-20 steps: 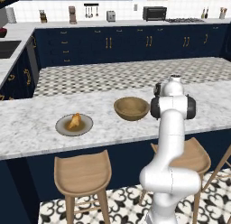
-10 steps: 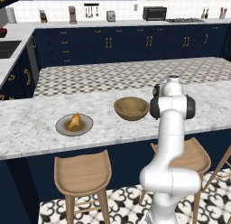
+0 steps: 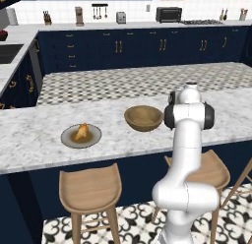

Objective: Pick the chicken drumstick and garlic from their plates and place them in the bowl. Then put the bowl in the fridge.

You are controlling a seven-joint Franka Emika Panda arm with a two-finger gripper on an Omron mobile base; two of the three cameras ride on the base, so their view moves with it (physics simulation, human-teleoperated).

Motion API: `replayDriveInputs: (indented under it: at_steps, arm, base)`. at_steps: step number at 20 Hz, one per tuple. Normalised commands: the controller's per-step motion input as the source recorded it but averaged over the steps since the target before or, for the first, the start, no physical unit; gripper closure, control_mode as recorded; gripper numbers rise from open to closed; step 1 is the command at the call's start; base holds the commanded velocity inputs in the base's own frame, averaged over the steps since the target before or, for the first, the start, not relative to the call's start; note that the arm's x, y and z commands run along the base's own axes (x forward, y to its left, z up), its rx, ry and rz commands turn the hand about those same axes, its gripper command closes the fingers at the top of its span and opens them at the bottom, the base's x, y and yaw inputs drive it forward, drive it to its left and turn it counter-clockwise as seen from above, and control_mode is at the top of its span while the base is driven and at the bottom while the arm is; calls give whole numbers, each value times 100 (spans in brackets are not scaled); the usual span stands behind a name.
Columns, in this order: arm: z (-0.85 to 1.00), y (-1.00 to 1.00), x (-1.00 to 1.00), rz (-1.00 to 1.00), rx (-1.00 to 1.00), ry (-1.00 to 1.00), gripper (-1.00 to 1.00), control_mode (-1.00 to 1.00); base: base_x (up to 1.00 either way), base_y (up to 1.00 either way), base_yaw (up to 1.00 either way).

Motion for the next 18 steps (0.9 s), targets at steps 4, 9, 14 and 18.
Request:
replayDriveInputs:
  at_steps: [4, 9, 14, 18]
  arm:
    - [60, 16, 0, -3, 0, -1, 100, -100]
    - [84, 85, -23, 0, 1, 0, 100, -100]
    - [44, 100, -23, 0, 2, 0, 100, -100]
    - [18, 100, -7, 0, 6, 0, 100, -100]
  base:
    - [0, 0, 0]
    - [0, 0, 0]
    - [0, 0, 0]
    - [0, 0, 0]
